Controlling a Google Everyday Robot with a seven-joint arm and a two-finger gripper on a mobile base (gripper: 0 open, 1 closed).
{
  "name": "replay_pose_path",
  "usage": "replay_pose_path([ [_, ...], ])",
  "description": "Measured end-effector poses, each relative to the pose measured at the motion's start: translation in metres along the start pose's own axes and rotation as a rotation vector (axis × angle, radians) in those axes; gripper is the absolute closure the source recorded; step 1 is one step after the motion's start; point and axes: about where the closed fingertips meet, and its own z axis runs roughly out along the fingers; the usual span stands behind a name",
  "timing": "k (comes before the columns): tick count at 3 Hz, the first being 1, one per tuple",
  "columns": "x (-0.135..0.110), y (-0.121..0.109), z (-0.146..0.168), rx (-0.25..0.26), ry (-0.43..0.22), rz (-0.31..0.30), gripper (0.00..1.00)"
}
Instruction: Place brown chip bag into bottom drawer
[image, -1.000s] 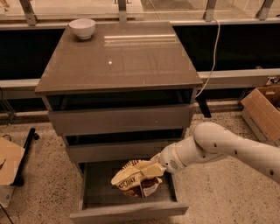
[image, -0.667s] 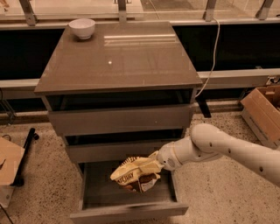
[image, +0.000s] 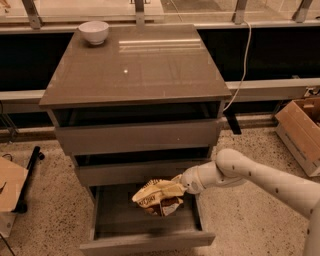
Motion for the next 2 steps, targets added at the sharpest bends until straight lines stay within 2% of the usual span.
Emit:
replay_pose_path([
  [1, 0.032, -0.038, 0.014, -0.008, -0.032, 0.044, 1.0],
  [2, 0.075, -0.075, 0.029, -0.022, -0.069, 0.109, 1.0],
])
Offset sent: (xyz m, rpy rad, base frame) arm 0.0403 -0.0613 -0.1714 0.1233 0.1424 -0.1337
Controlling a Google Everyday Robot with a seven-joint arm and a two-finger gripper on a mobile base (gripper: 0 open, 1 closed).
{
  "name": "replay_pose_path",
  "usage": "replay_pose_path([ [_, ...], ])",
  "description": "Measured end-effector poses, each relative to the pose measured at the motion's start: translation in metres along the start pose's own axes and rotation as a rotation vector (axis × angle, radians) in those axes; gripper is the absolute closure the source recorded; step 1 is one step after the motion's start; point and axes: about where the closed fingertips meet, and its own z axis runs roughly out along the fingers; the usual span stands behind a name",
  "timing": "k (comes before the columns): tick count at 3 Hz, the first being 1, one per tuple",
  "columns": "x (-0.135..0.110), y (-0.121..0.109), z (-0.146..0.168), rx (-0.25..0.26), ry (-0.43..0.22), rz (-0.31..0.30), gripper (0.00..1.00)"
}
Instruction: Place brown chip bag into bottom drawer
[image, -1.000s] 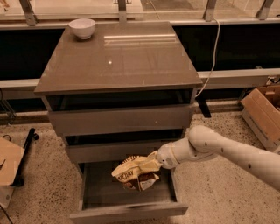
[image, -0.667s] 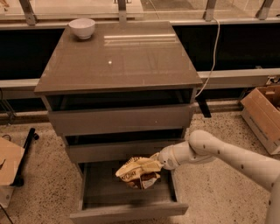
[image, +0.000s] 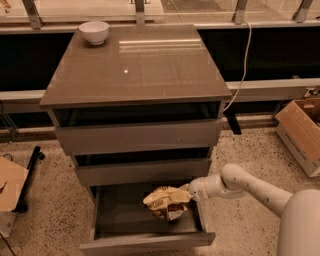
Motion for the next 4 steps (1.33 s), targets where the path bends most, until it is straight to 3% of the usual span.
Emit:
replay_pose_path([
  [1, 0.0406, -0.039, 0.0108, -0.011, -0.025, 0.057, 1.0],
  [2, 0.044, -0.0477, 0.0131, -0.004, -0.035, 0.064, 0.82],
  [4, 0.0445, -0.045, 0.0182, -0.013, -0.033, 0.065, 0.35],
])
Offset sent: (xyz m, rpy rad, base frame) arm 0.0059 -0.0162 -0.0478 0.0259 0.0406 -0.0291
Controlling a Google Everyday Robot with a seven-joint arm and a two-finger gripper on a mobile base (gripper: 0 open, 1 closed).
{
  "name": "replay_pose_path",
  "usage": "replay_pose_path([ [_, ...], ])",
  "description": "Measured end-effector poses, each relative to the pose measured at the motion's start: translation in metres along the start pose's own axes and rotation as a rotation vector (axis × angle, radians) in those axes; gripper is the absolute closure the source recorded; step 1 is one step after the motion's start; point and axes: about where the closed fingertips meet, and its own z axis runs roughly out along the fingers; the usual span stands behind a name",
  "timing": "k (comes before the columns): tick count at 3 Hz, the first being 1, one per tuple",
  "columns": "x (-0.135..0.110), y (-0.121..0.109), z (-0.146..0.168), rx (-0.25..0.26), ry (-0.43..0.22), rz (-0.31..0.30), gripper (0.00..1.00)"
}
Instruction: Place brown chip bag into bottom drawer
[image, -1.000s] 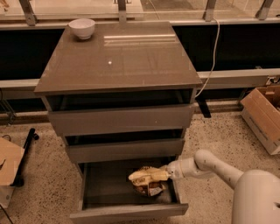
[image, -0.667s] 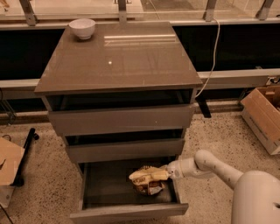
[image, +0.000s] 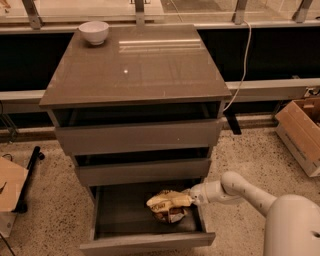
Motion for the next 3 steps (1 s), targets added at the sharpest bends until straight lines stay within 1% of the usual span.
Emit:
replay_pose_path([
  [1, 0.0003, 0.0011, 0.0026, -0.004, 0.001, 0.0, 0.12],
  [2, 0.0006, 0.0019, 0.0048, -0.008, 0.002, 0.001, 0.0],
  [3, 0.0006, 0.002, 0.0049, -0.008, 0.002, 0.001, 0.0],
])
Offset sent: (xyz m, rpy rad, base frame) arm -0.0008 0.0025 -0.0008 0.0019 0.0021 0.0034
